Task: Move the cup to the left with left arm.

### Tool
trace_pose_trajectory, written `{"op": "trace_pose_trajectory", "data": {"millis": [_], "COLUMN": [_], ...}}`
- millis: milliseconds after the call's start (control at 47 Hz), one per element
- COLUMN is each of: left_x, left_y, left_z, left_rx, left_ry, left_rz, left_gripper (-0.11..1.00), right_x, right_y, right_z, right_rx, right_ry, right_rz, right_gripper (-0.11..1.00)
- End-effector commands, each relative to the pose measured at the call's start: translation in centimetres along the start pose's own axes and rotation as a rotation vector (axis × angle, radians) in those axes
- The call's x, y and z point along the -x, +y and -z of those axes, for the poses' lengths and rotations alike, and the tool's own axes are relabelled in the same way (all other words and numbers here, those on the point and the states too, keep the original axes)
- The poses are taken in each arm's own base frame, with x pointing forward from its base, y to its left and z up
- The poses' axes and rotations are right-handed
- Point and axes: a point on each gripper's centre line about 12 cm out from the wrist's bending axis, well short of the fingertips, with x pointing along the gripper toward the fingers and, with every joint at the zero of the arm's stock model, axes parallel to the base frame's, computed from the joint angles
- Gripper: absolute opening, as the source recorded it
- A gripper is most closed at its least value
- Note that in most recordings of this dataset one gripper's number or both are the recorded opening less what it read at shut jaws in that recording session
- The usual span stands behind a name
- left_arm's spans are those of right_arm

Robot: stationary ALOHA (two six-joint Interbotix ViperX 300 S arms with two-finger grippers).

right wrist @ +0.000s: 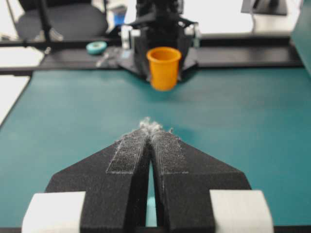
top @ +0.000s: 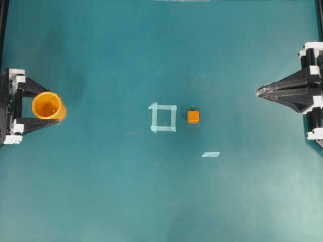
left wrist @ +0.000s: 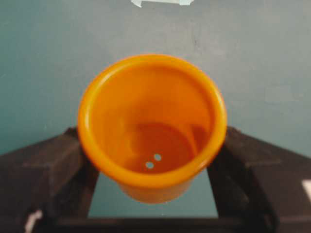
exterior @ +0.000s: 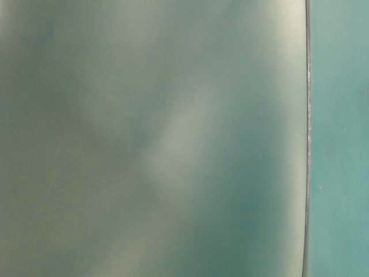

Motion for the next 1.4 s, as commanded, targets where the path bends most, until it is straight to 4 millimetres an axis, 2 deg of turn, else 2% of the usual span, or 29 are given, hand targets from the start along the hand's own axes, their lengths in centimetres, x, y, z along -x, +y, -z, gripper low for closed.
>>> {"op": "trace_pose_trajectory", "data": {"millis": [0,1383], "left_x": [-0.17,-0.17], "left_y": [-0.02,0.12], "left_z": [-0.39,-0.39], "left_rx": [0.0,0.004], "left_ry": [-0.009,-0.009], "left_rz": [0.002,-0.007], "left_gripper": [0.63,0.63], "right_x": [-0.28,-0.39], "right_y": [0.05,0.07], "right_z": [-1.29,-0.97], "right_rx": [0.0,-0.002], "right_ry": [-0.032,-0.011], "right_rz": [-0.001,-0.002], "right_gripper": [-0.01,-0.01]}}
